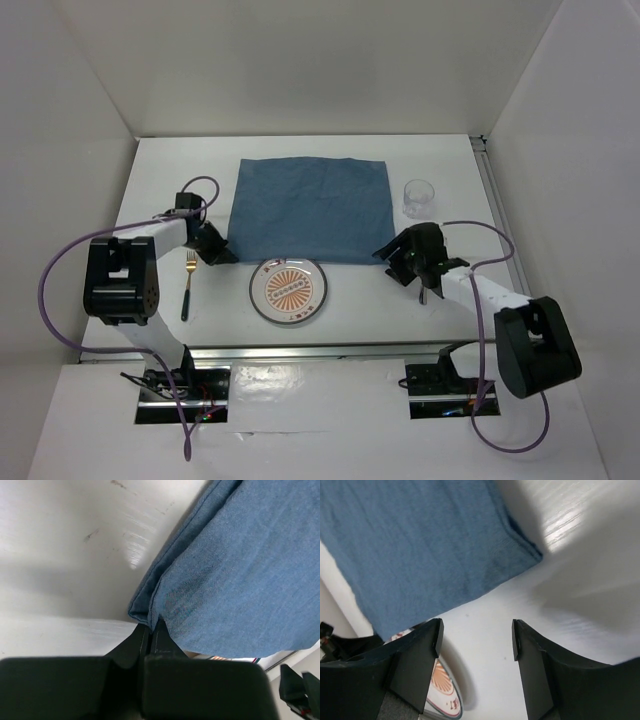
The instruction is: Set the dinner table for one person
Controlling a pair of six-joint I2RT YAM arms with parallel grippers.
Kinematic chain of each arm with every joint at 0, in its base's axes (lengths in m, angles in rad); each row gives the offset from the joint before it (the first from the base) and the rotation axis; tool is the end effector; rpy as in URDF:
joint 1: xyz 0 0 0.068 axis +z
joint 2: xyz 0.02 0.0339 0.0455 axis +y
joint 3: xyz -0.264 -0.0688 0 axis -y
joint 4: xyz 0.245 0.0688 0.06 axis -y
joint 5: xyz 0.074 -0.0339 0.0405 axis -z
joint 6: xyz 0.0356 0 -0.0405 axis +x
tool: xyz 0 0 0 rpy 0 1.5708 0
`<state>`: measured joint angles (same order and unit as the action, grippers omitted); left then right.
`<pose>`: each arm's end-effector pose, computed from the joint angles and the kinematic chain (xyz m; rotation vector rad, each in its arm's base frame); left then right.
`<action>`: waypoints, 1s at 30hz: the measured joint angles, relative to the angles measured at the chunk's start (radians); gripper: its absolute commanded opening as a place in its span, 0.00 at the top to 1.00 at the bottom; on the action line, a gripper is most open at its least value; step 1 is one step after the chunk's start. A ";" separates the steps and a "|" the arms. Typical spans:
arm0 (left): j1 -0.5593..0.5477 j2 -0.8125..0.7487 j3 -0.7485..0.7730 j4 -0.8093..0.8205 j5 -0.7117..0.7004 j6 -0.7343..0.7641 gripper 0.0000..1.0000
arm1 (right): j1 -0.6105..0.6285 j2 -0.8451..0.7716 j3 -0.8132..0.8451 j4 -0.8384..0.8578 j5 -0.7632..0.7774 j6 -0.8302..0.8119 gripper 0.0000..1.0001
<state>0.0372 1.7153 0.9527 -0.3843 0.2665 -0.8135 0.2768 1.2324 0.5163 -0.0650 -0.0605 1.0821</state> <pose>0.3213 0.0026 0.1501 -1.0793 2.5778 -0.5741 0.2248 0.0661 0.1698 0.9399 2.2864 0.7055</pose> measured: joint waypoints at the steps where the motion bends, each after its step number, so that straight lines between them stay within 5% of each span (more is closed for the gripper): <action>1: -0.002 0.000 0.003 -0.001 -0.001 0.000 1.00 | 0.000 0.026 0.000 0.009 0.001 0.007 0.32; 8: -0.005 0.000 0.036 -0.010 0.001 0.004 1.00 | 0.000 0.170 0.017 0.100 0.004 0.055 0.29; 10: -0.005 0.000 0.051 -0.013 0.003 0.010 1.00 | 0.000 0.199 0.031 0.129 0.011 0.057 0.35; 11: -0.005 0.000 0.062 -0.016 0.006 0.020 1.00 | -0.002 0.218 0.045 0.134 0.016 0.056 0.57; 15: -0.005 0.000 0.130 -0.053 0.023 0.051 1.00 | -0.007 0.315 0.131 0.130 0.048 0.026 1.00; 22: -0.007 -0.037 0.421 -0.162 0.027 0.131 1.00 | -0.010 0.303 0.429 0.045 0.106 -0.124 1.00; 30: -0.004 -0.243 0.686 -0.198 0.027 0.165 1.00 | -0.016 0.061 0.620 -0.024 0.136 -0.299 1.00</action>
<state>0.0330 1.4719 1.6390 -0.5827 0.2935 -0.6487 0.2607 1.2938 1.1362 -0.0887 0.0757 0.7830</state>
